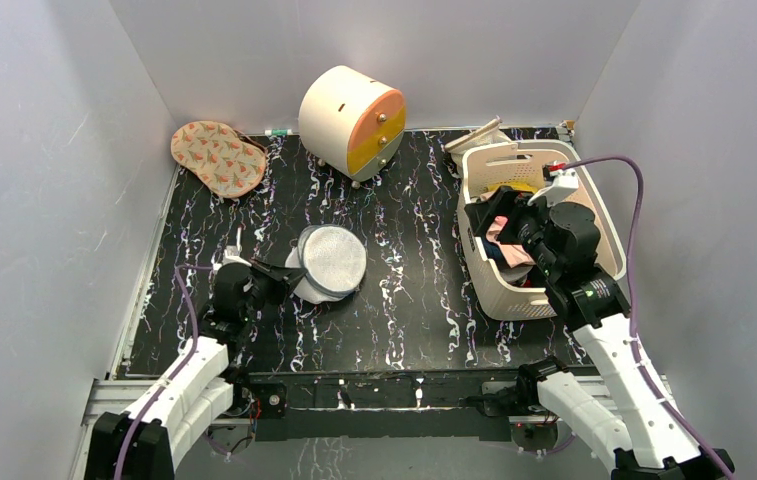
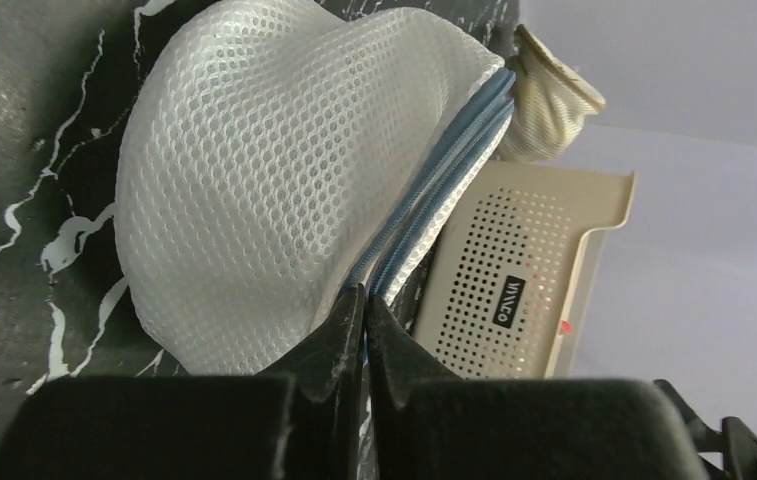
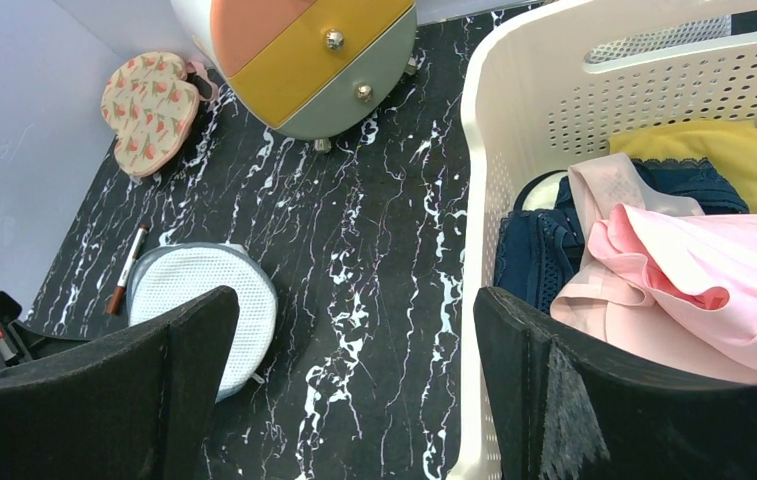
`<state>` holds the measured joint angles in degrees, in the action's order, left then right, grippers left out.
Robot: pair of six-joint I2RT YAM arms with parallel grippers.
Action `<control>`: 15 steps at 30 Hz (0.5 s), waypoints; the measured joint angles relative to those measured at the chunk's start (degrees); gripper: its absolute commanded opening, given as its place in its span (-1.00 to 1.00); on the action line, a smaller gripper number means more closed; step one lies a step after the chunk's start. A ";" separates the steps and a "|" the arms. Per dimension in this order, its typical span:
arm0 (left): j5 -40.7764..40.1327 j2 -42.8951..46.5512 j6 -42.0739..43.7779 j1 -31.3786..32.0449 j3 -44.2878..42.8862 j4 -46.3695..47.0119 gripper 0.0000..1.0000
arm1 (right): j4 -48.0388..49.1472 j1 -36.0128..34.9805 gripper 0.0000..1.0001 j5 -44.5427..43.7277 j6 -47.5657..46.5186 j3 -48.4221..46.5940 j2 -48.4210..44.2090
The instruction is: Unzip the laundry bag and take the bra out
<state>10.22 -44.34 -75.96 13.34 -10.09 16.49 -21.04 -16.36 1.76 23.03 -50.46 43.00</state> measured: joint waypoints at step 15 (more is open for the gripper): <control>-5.01 3.58 19.71 -0.07 -14.58 -22.82 0.65 | 0.07 0.00 0.76 0.04 -0.42 0.00 1.20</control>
<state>5.21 -40.75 -56.25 13.28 -24.67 -6.33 -20.97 -16.36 1.80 22.61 -50.46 44.21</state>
